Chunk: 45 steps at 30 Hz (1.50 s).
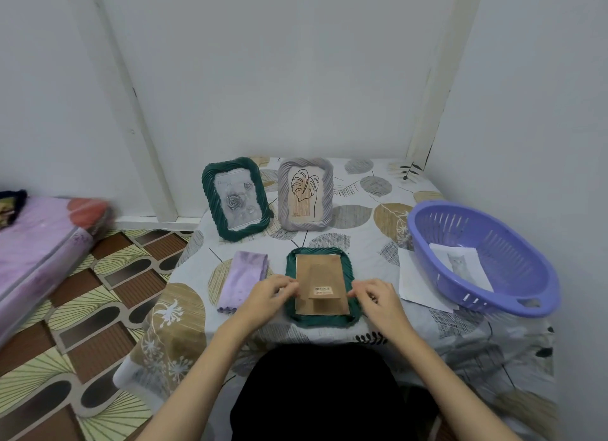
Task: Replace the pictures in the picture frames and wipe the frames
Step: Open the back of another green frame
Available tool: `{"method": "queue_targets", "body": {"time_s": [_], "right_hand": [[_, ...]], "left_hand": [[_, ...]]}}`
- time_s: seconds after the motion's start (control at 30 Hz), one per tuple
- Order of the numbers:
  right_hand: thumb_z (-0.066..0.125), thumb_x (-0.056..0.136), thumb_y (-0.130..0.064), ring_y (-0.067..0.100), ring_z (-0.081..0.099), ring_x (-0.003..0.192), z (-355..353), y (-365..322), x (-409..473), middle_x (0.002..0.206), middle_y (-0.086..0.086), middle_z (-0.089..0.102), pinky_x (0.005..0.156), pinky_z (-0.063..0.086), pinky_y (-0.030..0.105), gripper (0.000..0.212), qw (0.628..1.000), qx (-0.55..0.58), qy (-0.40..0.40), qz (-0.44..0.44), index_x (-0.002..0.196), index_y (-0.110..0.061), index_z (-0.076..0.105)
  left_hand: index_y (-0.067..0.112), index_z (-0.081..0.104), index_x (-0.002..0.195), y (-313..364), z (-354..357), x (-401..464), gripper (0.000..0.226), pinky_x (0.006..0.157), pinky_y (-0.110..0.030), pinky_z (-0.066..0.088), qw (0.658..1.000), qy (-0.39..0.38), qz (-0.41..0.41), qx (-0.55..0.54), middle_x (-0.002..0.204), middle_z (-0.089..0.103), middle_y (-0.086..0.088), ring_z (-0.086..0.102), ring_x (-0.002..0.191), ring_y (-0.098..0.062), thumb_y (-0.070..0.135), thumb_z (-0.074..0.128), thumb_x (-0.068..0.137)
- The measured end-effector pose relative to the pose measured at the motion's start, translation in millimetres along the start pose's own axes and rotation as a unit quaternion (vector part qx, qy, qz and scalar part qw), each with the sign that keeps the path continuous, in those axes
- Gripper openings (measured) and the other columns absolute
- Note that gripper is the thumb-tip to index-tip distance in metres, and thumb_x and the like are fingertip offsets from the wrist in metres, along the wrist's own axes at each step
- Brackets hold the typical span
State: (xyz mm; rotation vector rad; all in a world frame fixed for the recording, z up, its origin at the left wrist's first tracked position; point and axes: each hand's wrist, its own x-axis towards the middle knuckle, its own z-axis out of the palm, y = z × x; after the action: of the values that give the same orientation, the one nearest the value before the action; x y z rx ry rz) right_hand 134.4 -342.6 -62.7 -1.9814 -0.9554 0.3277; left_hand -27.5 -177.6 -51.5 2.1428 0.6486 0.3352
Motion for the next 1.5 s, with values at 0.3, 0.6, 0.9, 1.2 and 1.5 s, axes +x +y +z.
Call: {"method": "queue_targets", "body": {"time_s": [0.3,0.6,0.9,1.2,1.5], "right_hand": [[0.072,0.076,-0.036,0.012,0.058,0.076,15,-36,23,0.076,0.002,0.068,0.07,0.042,0.024,0.021,0.988,0.044,-0.053,0.141,0.07,-0.016,0.071],[0.076,0.073,-0.029,0.014,0.058,0.081,8,-40,22,0.075,-0.002,0.065,0.078,0.046,0.029,0.012,0.984,0.105,-0.038,0.139,0.066,-0.023,0.068],[0.078,0.069,-0.004,0.027,0.063,0.094,3,-47,20,0.101,0.013,0.061,0.078,0.055,0.042,0.055,0.946,0.266,0.01,0.186,0.112,-0.017,0.046],[0.055,0.083,0.013,0.026,0.06,0.096,-40,-28,20,0.118,0.015,0.057,0.064,0.057,0.028,0.068,0.947,0.251,0.037,0.2,0.142,-0.008,0.03],[0.048,0.081,0.012,0.019,0.055,0.088,-60,-3,19,0.103,0.006,0.057,0.059,0.045,0.021,0.056,0.983,0.047,0.032,0.172,0.133,-0.006,0.044]], "left_hand": [[0.013,0.073,0.079,6,22,18,0.022,0.109,-0.037,0.03,0.992,0.071,-0.077,-0.063,0.134,0.046,-0.006,0.038,0.128,-0.017,0.034,0.066,0.082],[0.032,0.07,0.061,12,16,12,0.014,0.113,-0.048,0.025,0.979,0.068,-0.061,-0.185,0.145,0.038,-0.003,0.026,0.139,-0.013,0.028,0.075,0.074],[0.014,0.07,0.074,23,16,10,0.01,0.096,-0.016,0.036,0.974,0.035,-0.028,-0.222,0.142,0.04,0.006,0.038,0.124,0.003,0.02,0.068,0.082],[0.021,0.052,0.126,7,14,33,0.034,0.115,-0.037,0.017,0.983,0.081,-0.007,0.167,0.148,0.037,-0.001,0.024,0.141,-0.021,0.03,0.047,0.094],[0.025,0.018,0.146,-12,-3,28,0.062,0.109,-0.059,-0.015,0.916,-0.072,-0.068,0.389,0.157,0.004,0.012,-0.008,0.146,-0.022,0.054,0.032,0.093]]}}
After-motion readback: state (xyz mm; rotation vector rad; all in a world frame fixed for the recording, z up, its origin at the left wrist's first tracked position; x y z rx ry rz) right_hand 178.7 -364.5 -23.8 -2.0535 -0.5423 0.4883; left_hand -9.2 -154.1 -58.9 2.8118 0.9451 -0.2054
